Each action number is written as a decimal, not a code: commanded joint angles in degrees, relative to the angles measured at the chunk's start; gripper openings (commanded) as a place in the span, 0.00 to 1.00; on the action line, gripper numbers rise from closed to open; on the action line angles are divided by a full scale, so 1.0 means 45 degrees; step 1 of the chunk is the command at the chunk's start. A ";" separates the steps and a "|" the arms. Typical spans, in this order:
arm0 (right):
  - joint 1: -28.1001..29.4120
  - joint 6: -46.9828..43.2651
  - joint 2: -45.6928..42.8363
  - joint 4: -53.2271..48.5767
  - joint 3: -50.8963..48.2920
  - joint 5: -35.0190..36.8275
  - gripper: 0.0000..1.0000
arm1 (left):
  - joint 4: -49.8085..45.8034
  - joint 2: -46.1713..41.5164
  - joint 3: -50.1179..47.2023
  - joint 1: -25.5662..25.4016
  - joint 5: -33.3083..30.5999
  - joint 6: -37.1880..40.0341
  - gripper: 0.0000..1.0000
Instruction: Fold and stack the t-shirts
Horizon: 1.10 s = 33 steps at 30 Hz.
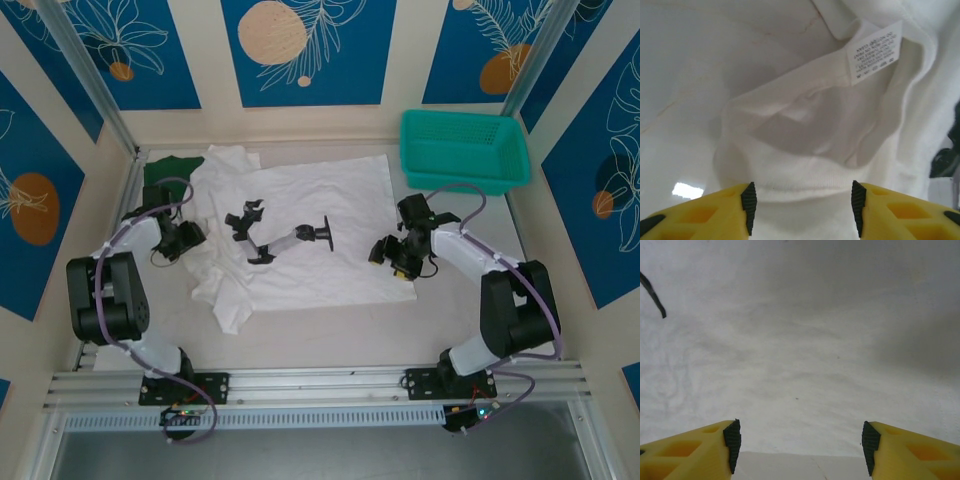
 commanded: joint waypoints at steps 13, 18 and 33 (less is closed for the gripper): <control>-0.0552 0.0970 0.1049 -0.0312 -0.0341 -0.0062 0.66 | -0.0114 0.0409 -0.0664 0.0758 -0.1412 -0.0538 0.33; -0.0665 0.0996 0.0975 -0.0292 -0.0383 -0.0241 0.66 | -0.0268 0.0710 -0.0622 0.0749 -0.1030 -0.0494 0.57; -0.1865 0.1583 0.0618 -0.0164 -0.0931 -0.0814 0.54 | -0.2004 -0.0705 -0.1109 0.1593 -0.3257 -0.1507 0.00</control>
